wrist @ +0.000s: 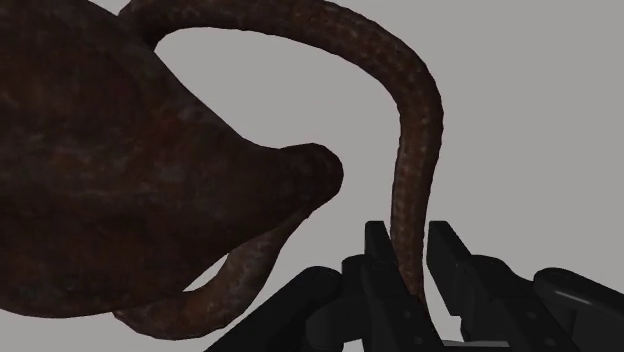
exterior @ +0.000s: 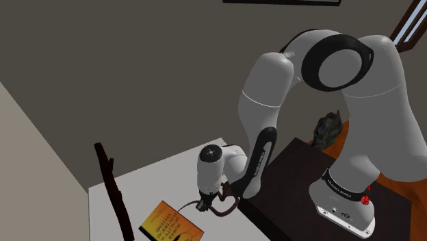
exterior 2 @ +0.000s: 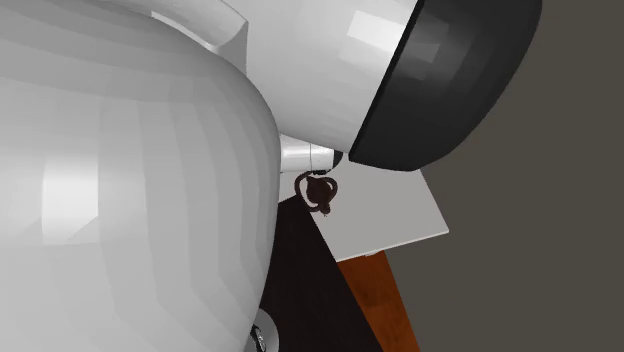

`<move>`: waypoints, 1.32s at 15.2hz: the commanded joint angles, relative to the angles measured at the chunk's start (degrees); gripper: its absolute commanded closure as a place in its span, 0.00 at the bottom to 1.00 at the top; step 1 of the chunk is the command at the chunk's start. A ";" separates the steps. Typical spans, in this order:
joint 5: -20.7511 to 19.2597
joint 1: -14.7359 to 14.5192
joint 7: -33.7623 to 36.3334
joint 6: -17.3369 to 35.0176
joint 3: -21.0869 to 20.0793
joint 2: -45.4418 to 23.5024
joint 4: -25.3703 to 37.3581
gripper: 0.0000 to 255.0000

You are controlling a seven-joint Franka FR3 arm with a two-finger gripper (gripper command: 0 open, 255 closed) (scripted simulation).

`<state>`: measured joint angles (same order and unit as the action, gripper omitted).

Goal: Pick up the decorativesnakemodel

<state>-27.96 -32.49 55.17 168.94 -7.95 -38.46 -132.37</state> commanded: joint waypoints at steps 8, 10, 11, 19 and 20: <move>0.13 0.52 -0.24 -0.31 -0.41 1.14 -1.09 1.00; 0.63 1.41 -0.73 -1.35 -1.42 2.88 -1.92 1.00; 0.92 1.87 -1.00 -1.88 -1.95 3.75 -2.32 1.00; 4.07 5.79 -3.69 -6.34 -6.60 10.61 -5.12 1.00; 4.59 6.30 -4.10 -6.93 -7.22 11.46 -5.42 1.00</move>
<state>-23.88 -26.67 51.46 162.68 -14.53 -27.79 -137.56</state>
